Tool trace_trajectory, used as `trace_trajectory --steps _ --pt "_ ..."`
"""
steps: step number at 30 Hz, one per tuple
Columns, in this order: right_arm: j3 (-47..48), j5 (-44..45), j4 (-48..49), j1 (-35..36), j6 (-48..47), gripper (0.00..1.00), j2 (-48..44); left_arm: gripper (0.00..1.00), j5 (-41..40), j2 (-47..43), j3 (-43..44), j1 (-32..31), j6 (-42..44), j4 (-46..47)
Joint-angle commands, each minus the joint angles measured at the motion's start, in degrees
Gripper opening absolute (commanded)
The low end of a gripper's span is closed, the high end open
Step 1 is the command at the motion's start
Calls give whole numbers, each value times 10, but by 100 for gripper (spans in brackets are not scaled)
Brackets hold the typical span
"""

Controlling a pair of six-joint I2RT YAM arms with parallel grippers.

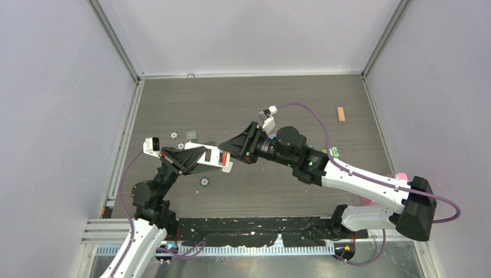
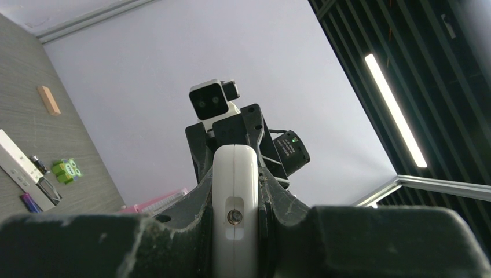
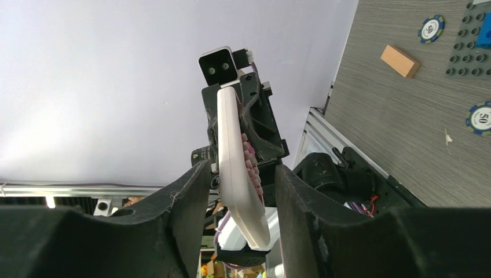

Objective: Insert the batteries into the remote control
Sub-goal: Load the battery into the remote control.

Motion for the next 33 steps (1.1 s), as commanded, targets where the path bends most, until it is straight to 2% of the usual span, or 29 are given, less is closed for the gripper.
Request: trace_trajectory --steps 1,5,25,28,33 --pt "3 -14 43 -2 10 48 -6 0 -17 -13 -2 3 0 52" --pt "2 -21 47 -2 13 41 -1 0 -26 -15 -5 3 0 60" --pt "25 -18 -15 6 -95 28 21 0 -60 -4 12 3 -43 68" --pt "38 -10 -36 14 -137 26 26 0 -62 0 14 3 -55 68" --pt "57 63 -92 35 -240 25 14 0 -61 1 25 3 -82 39"
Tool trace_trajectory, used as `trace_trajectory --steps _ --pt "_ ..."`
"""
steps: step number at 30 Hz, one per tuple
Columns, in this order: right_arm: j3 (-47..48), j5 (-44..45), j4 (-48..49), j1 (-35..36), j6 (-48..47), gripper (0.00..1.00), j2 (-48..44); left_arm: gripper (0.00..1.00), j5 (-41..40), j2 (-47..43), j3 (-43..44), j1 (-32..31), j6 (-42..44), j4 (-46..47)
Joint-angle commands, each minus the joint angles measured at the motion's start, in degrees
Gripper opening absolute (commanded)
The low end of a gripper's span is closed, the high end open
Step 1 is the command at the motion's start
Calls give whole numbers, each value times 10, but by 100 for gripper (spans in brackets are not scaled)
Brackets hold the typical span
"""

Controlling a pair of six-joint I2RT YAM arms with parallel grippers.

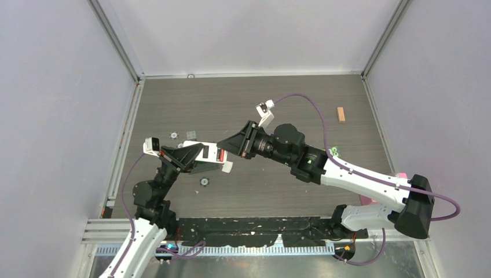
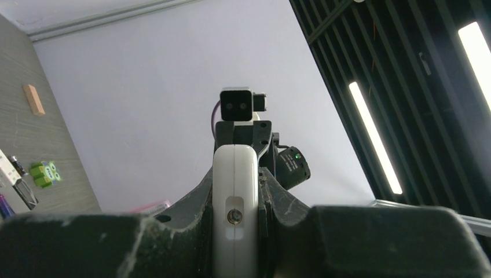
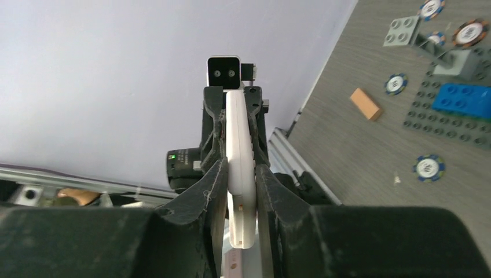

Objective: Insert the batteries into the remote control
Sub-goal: Load the battery into the remote control.

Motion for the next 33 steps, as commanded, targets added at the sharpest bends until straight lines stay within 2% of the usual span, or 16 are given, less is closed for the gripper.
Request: trace_trajectory --steps 1,9,11,13,14,16,18,20,24,33 --pt "24 76 -92 31 -130 25 -4 0 -24 -4 35 3 -39 21" --pt "49 184 -149 67 -288 28 -18 0 -32 -36 60 3 -81 -85" --pt "51 194 -152 72 -315 30 -19 0 -33 -40 64 3 -83 -96" --pt "56 202 -159 74 -323 38 -19 0 -29 -41 69 3 -79 -108" --pt "60 205 -167 74 -313 51 -20 0 -27 -41 71 3 -75 -110" --pt "70 194 -179 68 -278 66 -20 0 -21 -42 72 3 -74 -117" --pt "72 157 -172 56 -231 77 -21 0 -19 -44 75 3 -67 -119" --pt "64 107 -140 47 -186 83 -22 0 -16 -48 84 3 -49 -139" --pt "48 42 -81 41 -120 86 -23 0 -5 -52 93 3 -26 -156" --pt "0 -22 10 28 -45 88 -52 0 18 -65 99 3 46 -175"
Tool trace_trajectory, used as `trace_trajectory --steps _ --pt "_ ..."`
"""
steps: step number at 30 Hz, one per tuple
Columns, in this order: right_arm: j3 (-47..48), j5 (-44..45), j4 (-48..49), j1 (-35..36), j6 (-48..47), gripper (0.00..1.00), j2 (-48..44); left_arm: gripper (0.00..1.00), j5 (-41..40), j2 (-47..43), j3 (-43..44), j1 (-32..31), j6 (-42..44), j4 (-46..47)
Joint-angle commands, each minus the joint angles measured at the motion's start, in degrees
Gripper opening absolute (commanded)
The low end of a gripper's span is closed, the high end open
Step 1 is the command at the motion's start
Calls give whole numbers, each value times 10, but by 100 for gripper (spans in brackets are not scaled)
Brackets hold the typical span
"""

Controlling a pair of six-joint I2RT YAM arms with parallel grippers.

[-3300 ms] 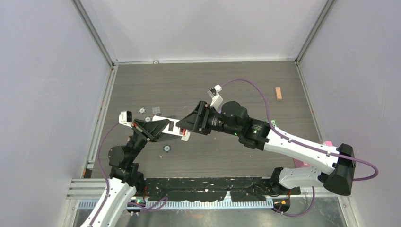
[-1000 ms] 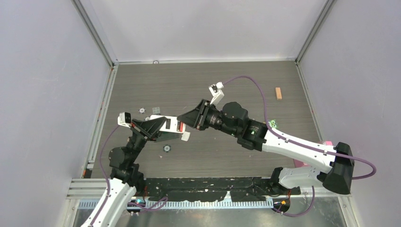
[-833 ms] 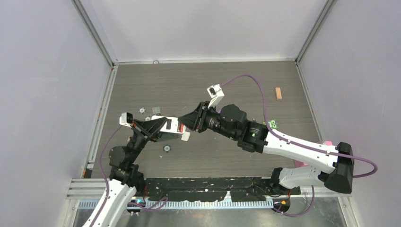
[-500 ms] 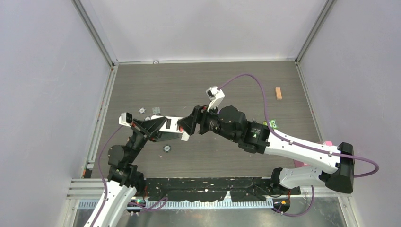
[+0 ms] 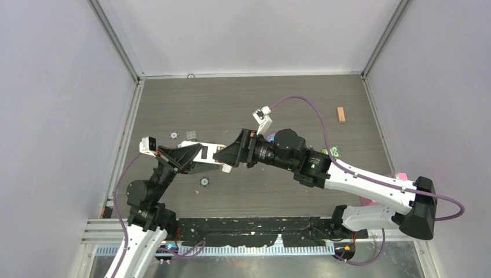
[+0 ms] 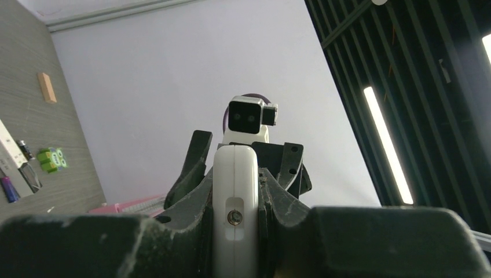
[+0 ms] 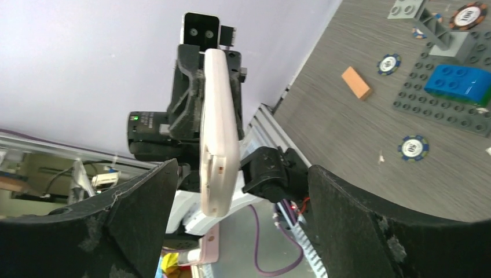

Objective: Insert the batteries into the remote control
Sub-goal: Load the battery into the remote control.

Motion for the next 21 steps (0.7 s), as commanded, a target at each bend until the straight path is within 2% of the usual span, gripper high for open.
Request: trace_trajectory --steps 1,9,13,16,21 --pt "-15 -42 78 -8 49 88 -36 0 19 -11 29 3 61 -3" --pt "-41 -36 71 -21 54 88 -74 0 42 -32 46 3 137 -62" --pt "-49 1 -7 -35 24 86 -105 0 36 -62 48 3 175 -125" --pt "-52 61 -112 -53 -15 84 -123 0 20 -91 56 3 214 -205" --pt "-56 154 -224 -60 -79 78 -99 0 -11 -136 60 3 253 -302"
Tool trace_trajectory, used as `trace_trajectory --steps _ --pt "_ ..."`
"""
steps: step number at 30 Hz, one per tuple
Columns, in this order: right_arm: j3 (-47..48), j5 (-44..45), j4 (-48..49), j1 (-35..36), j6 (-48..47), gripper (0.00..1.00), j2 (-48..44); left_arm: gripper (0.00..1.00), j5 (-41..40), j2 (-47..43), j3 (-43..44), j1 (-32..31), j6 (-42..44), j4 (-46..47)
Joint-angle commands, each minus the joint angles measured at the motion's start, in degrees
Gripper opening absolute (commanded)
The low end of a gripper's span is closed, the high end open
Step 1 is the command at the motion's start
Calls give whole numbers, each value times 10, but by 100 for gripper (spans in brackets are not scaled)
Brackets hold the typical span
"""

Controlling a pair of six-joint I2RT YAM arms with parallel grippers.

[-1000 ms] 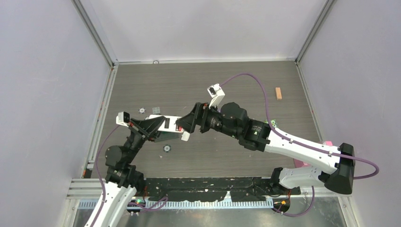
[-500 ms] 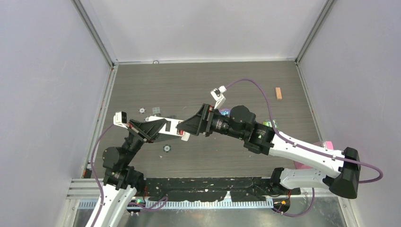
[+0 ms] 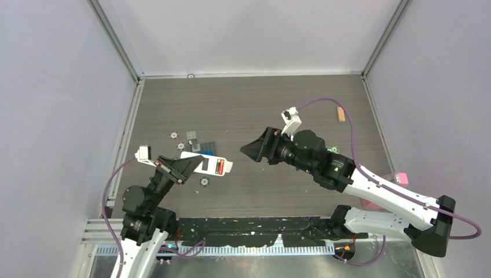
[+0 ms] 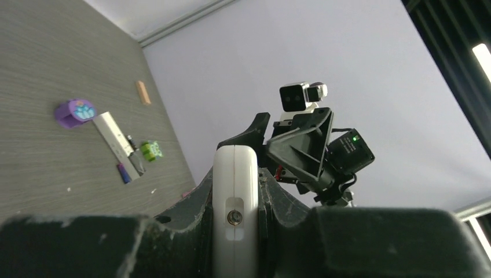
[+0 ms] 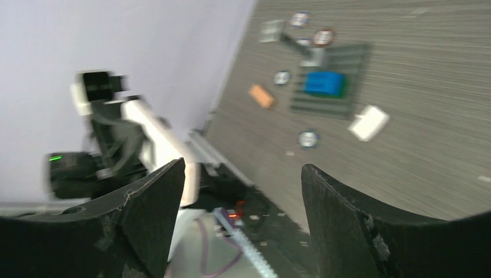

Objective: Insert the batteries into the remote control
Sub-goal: Load the battery into the remote control, then pick up the battery cover at the center of the board.

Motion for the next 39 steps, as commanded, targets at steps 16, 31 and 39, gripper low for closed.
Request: trace_trajectory --steps 16,31,39 --pt "97 65 -43 37 -416 36 344 0 -126 -22 128 3 159 -283" --pt "153 -46 -41 24 -908 60 481 0 -272 49 252 3 187 -355" --pt "198 -56 -48 15 -979 57 541 0 -277 91 296 3 213 -346"
